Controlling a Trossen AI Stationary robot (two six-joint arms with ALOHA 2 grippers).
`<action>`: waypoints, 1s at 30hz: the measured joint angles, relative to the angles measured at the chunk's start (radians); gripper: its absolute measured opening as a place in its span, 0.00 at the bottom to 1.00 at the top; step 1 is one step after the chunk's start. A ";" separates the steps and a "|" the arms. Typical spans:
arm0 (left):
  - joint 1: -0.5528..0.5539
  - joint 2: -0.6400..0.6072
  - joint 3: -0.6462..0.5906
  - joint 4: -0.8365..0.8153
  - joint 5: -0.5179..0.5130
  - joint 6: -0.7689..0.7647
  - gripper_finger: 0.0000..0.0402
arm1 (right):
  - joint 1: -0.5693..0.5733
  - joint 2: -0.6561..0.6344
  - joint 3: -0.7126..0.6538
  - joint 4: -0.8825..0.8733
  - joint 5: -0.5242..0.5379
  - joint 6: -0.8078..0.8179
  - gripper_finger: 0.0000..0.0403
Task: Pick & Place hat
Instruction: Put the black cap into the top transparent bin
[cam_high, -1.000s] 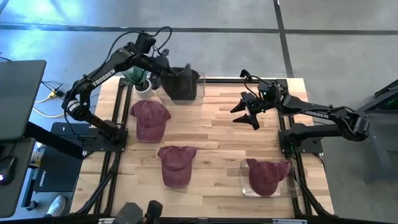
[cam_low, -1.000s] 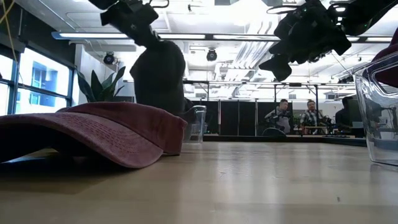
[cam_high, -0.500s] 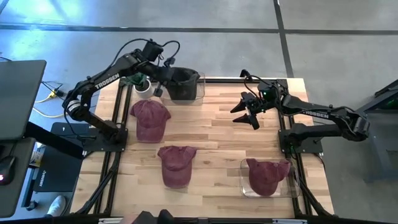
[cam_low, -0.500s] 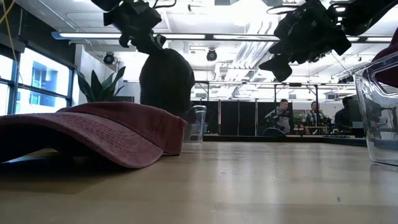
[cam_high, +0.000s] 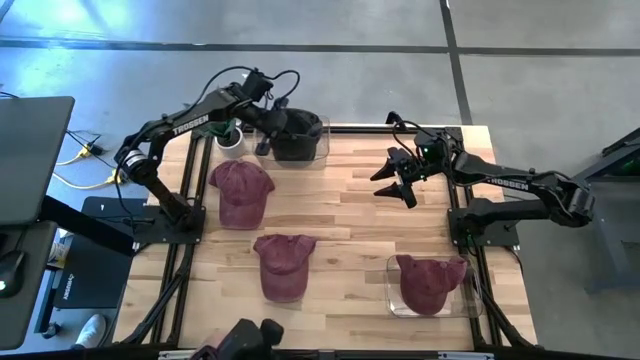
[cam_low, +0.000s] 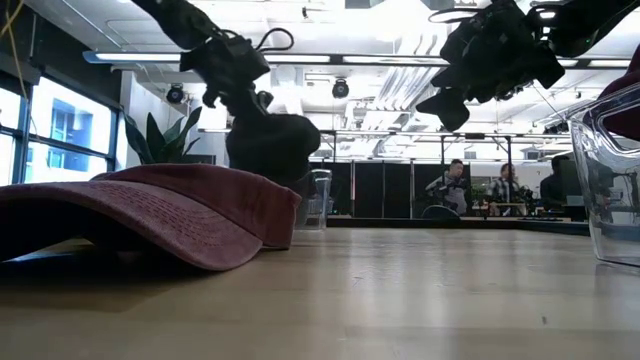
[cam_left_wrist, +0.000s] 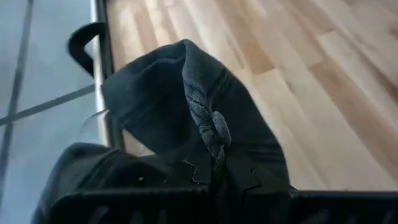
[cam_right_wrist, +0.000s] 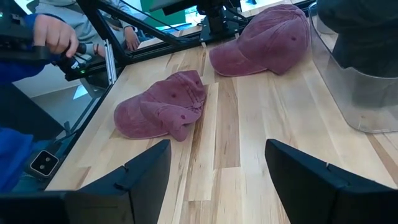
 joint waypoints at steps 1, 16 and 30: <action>0.000 0.000 0.000 0.014 -0.017 -0.013 0.00 | 0.000 0.000 0.000 0.000 0.000 0.000 0.63; 0.054 0.001 0.000 0.131 -0.078 -0.144 0.00 | 0.000 0.000 0.000 0.000 0.000 -0.002 0.64; 0.183 0.093 0.001 0.144 0.150 -0.278 0.00 | 0.000 0.000 0.000 0.003 0.010 0.000 0.64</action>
